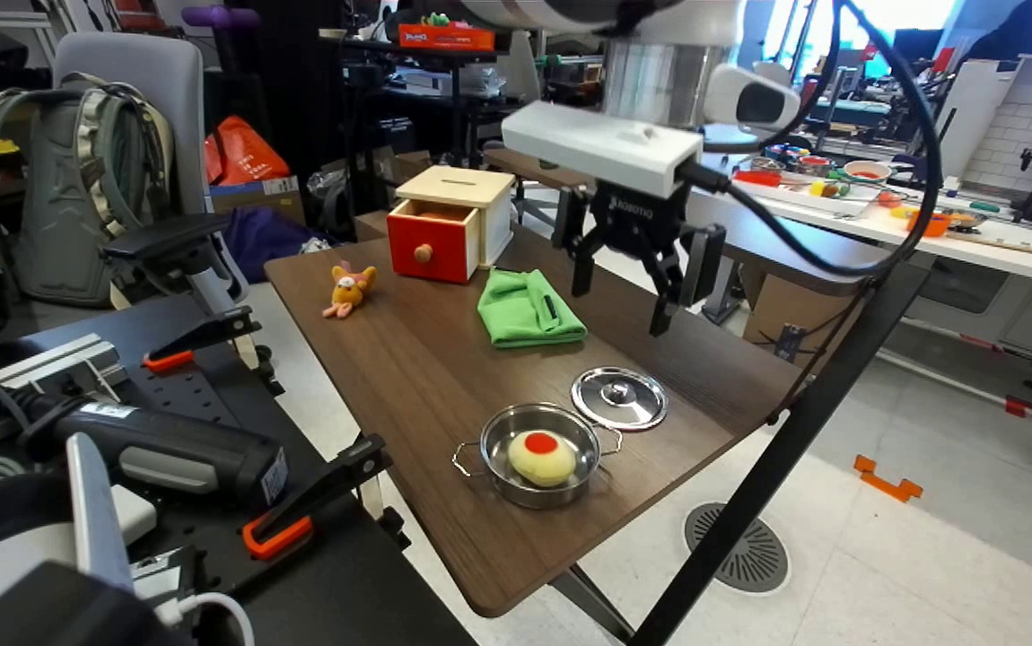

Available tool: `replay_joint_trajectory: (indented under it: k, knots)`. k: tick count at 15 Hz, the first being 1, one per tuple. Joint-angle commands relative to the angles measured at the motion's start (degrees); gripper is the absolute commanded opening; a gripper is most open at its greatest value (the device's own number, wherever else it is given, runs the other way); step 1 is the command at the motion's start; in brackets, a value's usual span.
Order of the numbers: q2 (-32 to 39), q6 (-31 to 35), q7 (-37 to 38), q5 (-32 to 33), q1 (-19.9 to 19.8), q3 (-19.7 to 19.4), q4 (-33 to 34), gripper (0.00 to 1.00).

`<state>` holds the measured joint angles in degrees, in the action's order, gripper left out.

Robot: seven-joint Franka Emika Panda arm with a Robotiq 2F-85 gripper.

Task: Remove the silver lid from the silver pot.

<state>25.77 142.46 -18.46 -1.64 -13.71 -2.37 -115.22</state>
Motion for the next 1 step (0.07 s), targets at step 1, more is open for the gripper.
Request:
replay_joint_trajectory:
  k: [1]
  knots:
    - [-2.27,-0.24,-0.7,-0.15,0.1,-0.3,-1.47,1.0]
